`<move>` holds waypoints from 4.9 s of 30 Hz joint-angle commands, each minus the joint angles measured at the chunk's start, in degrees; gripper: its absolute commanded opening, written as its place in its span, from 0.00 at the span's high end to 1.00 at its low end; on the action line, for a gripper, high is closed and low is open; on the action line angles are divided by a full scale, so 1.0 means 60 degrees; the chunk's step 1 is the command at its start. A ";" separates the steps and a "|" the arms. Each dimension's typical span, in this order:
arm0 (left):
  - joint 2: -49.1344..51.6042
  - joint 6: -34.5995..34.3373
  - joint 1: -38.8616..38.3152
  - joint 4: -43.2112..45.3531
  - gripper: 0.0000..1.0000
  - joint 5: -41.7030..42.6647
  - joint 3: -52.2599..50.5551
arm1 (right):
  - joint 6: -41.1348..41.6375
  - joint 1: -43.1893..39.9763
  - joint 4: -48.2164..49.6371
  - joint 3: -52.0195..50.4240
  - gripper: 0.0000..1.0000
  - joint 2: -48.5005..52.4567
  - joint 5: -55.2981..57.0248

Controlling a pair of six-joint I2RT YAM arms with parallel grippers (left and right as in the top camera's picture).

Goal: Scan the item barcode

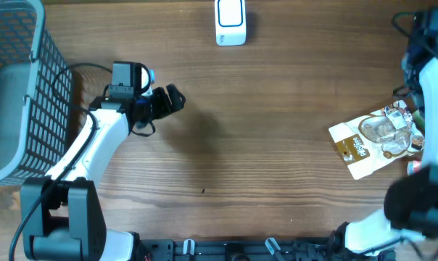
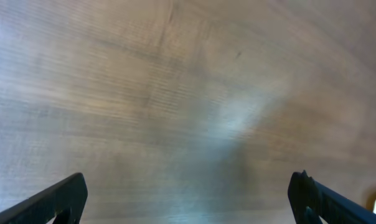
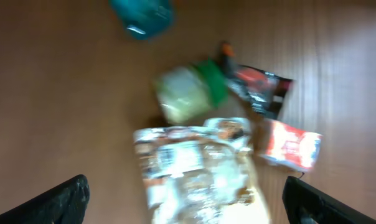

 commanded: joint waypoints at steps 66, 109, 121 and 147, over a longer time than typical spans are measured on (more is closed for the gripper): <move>-1.5355 0.6244 0.2233 0.1938 0.00 -0.0481 0.0251 | -0.2936 0.0856 1.3336 -1.1253 0.00 -1.6098 -0.6033; -1.5355 0.5734 0.2237 0.5031 0.00 0.0863 -0.6932 | -0.2466 0.0856 1.1504 -1.5846 0.00 -1.3617 -0.4047; -1.5355 0.5665 0.2229 0.5155 0.00 0.0051 -0.8834 | -0.2463 0.1009 1.1508 -1.5846 0.00 -1.2779 -0.4051; -1.5347 0.5676 0.2229 0.4149 0.00 0.0044 -0.9471 | -0.2459 0.1759 1.1504 -1.5843 0.00 -1.6560 -0.4047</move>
